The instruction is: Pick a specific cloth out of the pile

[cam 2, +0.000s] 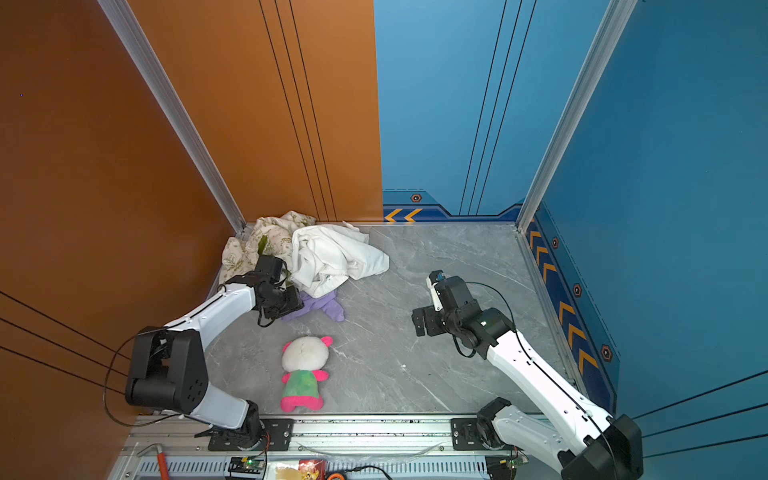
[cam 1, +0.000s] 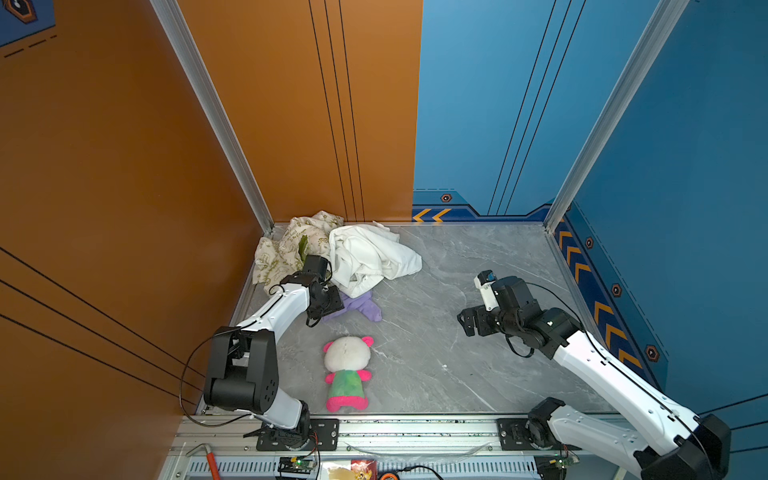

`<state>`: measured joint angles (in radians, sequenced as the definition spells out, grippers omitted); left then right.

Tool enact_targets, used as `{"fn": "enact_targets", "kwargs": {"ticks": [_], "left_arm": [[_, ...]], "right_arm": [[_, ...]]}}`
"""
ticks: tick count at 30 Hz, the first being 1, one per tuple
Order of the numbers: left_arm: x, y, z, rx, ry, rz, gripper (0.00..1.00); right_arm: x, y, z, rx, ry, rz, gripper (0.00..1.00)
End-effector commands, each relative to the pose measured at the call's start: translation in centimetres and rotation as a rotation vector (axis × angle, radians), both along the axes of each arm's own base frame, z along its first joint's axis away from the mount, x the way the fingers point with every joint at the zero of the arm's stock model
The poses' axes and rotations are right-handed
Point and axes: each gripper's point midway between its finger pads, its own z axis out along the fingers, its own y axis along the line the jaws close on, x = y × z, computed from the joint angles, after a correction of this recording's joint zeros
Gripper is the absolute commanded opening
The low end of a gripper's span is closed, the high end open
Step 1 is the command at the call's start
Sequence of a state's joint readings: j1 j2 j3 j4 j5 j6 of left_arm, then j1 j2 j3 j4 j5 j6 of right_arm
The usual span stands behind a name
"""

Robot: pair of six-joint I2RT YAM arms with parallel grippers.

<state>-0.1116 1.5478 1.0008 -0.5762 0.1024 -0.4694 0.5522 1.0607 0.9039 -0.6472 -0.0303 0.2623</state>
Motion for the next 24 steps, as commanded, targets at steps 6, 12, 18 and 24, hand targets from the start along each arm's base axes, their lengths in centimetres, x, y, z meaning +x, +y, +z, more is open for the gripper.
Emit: {"fn": "enact_targets", "kwargs": {"ticks": [6, 12, 18, 24], "left_arm": [[2.8, 0.3, -0.2, 0.07, -0.04, -0.003, 0.48], [3.4, -0.2, -1.2, 0.058, -0.027, 0.009, 0.17], [3.6, -1.3, 0.2, 0.061, -0.066, 0.003, 0.0], [3.7, -2.4, 3.9, 0.064, -0.171, 0.017, 0.0]], "right_arm": [[1.9, 1.4, 1.2, -0.076, -0.052, 0.06, 1.0], [3.1, 2.4, 0.7, -0.07, -0.052, 0.063, 1.0], [3.8, 2.8, 0.2, -0.1, -0.058, 0.088, 1.0], [4.8, 3.2, -0.2, -0.105, -0.077, 0.091, 1.0]]}}
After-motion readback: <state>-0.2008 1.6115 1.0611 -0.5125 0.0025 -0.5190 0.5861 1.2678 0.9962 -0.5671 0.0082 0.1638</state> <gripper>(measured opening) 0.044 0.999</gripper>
